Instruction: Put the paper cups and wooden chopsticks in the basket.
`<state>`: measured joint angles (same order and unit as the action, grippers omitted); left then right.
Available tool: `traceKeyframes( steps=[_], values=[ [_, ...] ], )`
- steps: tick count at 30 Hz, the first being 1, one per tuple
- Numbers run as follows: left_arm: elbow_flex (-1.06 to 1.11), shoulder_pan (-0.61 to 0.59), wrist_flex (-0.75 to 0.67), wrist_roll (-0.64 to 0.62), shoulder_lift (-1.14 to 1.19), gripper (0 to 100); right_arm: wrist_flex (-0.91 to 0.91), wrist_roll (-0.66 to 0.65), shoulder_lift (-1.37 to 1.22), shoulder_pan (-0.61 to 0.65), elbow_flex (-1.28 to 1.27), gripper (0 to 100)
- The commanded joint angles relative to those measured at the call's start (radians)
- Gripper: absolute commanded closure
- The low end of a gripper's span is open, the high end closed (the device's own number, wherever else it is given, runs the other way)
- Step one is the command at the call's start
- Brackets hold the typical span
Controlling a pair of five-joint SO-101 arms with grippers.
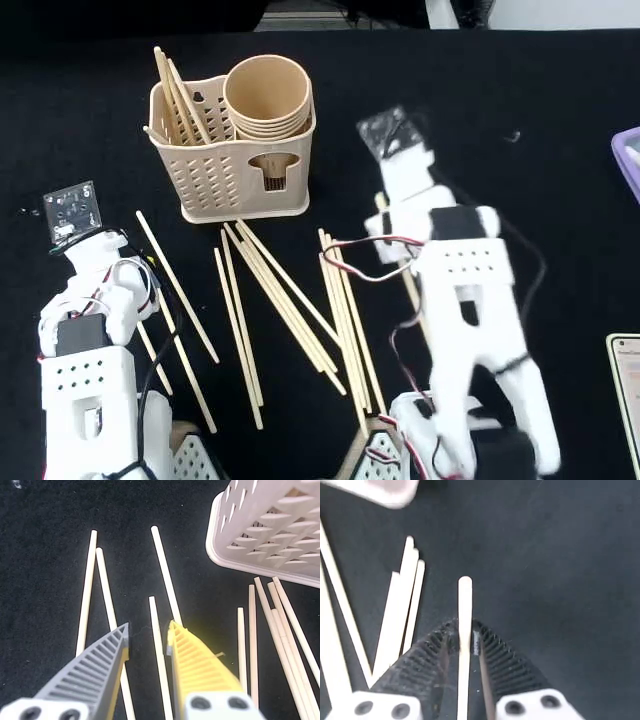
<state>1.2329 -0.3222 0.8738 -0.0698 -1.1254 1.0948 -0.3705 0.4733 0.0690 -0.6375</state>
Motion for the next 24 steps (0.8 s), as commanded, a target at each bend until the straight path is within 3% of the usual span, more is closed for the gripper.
traceKeyframes(
  steps=[1,5,10,18,24],
  values=[
    [-0.053,0.007,-0.020,0.006,-0.008,87,0.167,0.028,0.153,0.031,0.292,98.8],
    [-0.048,0.007,-0.020,0.005,-0.006,87,0.270,0.112,0.229,0.130,0.581,98.8],
    [0.012,0.007,-0.095,0.006,-0.012,87,0.218,0.213,0.237,0.299,0.760,98.8],
    [0.105,0.007,-0.218,0.005,-0.014,87,-0.109,0.299,0.220,0.494,0.757,98.8],
    [0.113,0.007,-0.226,0.000,-0.015,87,-0.393,0.311,0.116,0.529,0.716,98.8]
  ],
)
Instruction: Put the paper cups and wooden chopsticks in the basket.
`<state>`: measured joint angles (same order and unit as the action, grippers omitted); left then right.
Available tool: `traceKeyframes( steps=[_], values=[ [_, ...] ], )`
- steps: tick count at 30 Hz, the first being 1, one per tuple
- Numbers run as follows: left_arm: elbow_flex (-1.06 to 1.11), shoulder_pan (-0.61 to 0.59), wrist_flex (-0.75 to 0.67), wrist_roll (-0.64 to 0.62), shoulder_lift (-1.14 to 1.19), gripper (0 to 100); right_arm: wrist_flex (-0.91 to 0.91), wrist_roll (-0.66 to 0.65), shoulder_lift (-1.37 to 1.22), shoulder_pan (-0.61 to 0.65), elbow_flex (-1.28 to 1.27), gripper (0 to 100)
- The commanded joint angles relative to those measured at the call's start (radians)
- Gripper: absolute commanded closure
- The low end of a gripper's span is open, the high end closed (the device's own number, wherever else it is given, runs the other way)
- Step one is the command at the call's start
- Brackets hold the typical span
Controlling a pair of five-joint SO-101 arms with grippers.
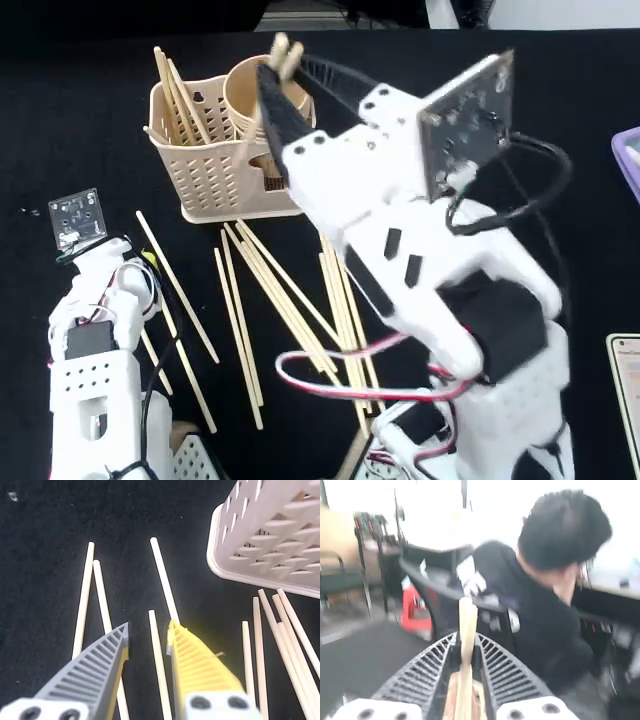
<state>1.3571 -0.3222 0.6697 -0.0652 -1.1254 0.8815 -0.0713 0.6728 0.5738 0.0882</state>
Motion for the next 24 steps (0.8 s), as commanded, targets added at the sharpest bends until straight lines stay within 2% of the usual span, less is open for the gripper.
traceKeyframes(
  steps=[1,7,19,21,24],
  values=[
    [-0.012,0.007,-0.021,-0.005,-0.015,87,-0.218,0.012,-0.107,0.025,-0.013,98.8],
    [-0.013,0.007,-0.020,-0.005,-0.015,87,-0.333,0.012,-0.262,0.023,-0.015,98.8],
    [-0.013,0.007,-0.018,-0.002,-0.015,87,-0.325,0.005,-0.453,0.025,-0.042,98.5],
    [-0.013,0.007,-0.018,0.000,-0.015,87,-0.285,0.005,-0.450,0.025,-0.035,94.7],
    [-0.013,0.007,-0.018,0.000,-0.015,87,-0.204,0.011,-0.430,0.025,-0.004,82.6]
  ],
)
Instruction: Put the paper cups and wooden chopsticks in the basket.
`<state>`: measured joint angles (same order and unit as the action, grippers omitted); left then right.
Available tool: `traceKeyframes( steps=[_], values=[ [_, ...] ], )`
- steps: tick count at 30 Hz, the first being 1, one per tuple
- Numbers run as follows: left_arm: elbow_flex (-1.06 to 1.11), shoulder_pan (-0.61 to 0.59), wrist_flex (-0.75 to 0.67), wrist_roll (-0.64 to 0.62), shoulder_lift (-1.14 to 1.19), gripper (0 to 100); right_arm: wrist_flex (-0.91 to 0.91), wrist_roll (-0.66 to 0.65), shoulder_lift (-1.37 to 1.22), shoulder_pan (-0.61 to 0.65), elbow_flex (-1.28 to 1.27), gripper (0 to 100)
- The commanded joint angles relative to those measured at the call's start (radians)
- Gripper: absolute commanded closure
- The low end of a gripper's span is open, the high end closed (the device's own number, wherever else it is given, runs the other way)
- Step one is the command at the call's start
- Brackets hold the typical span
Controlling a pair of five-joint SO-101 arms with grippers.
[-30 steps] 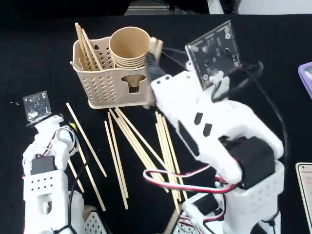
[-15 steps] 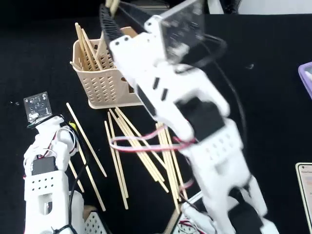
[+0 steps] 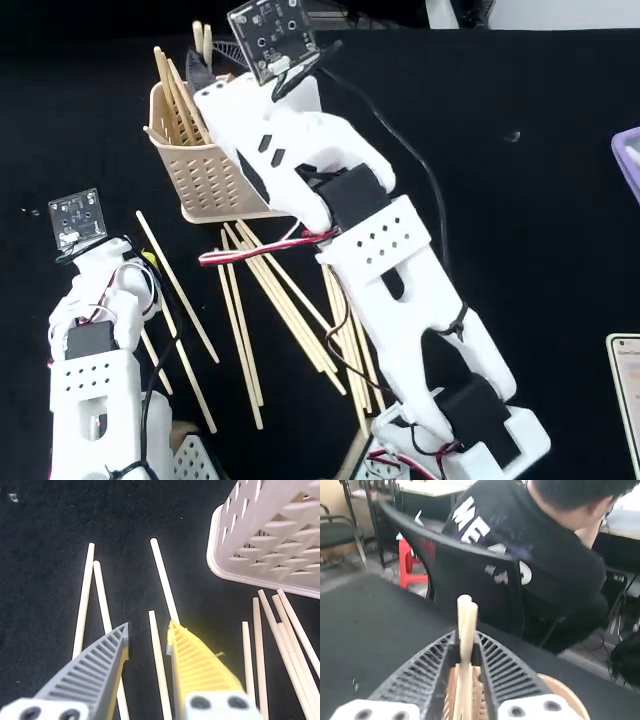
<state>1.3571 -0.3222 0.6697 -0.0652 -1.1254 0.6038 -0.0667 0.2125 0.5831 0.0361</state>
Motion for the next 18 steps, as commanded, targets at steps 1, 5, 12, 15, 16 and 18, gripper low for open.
traceKeyframes(
  steps=[1,5,12,15,16,18],
  values=[
    [-0.013,0.007,-0.017,0.000,-0.015,87,0.103,0.002,0.039,0.015,0.062,79.9],
    [-0.013,0.007,-0.017,0.002,-0.015,87,0.210,0.000,0.088,0.015,0.133,79.6],
    [-0.013,0.007,-0.017,0.002,-0.015,87,0.569,-0.002,0.283,0.011,0.165,85.1],
    [-0.013,0.007,-0.018,0.002,-0.015,87,0.772,-0.002,0.360,0.011,0.093,84.7],
    [-0.013,0.007,-0.018,0.002,-0.015,87,0.824,-0.002,0.380,0.011,0.047,84.7],
    [-0.013,0.007,-0.018,0.002,-0.015,87,0.898,-0.003,0.406,0.011,-0.071,84.7]
  ],
)
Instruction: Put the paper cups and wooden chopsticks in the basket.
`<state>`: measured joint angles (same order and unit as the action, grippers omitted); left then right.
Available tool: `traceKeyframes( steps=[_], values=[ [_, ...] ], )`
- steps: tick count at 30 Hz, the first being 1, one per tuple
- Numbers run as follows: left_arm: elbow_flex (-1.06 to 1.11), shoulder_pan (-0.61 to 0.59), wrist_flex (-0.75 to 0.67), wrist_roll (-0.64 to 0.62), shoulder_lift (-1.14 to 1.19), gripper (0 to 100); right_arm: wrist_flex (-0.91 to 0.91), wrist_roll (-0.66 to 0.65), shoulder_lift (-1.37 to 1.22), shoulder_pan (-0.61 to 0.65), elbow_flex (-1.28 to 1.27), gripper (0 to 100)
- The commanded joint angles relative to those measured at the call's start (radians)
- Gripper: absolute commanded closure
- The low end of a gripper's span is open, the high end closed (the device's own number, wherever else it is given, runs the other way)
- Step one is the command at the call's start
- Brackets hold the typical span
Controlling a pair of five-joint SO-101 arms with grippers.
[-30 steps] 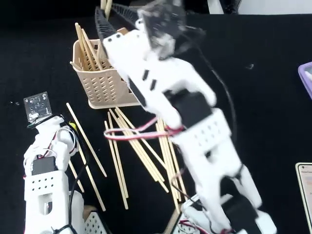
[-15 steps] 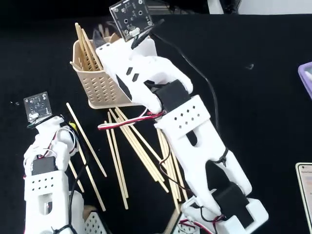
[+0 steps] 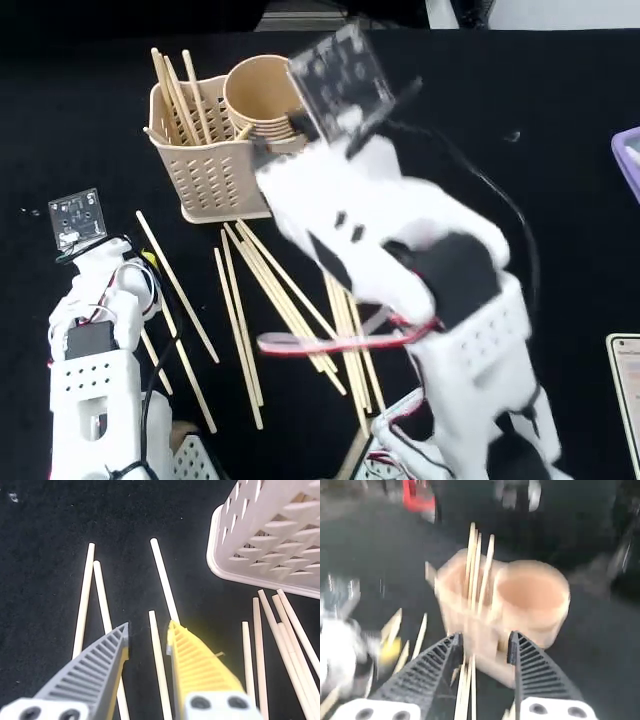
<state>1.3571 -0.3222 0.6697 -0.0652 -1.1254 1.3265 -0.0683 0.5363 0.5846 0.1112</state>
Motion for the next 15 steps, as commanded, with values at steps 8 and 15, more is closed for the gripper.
traceKeyframes(
  steps=[8,15],
  values=[
    [-0.013,0.007,-0.015,0.002,-0.015,87,-0.144,-0.011,0.097,0.006,-0.903,84.6],
    [-0.013,0.007,-0.014,0.002,-0.015,87,-0.416,-0.133,0.097,-0.195,-1.184,84.7]
  ],
)
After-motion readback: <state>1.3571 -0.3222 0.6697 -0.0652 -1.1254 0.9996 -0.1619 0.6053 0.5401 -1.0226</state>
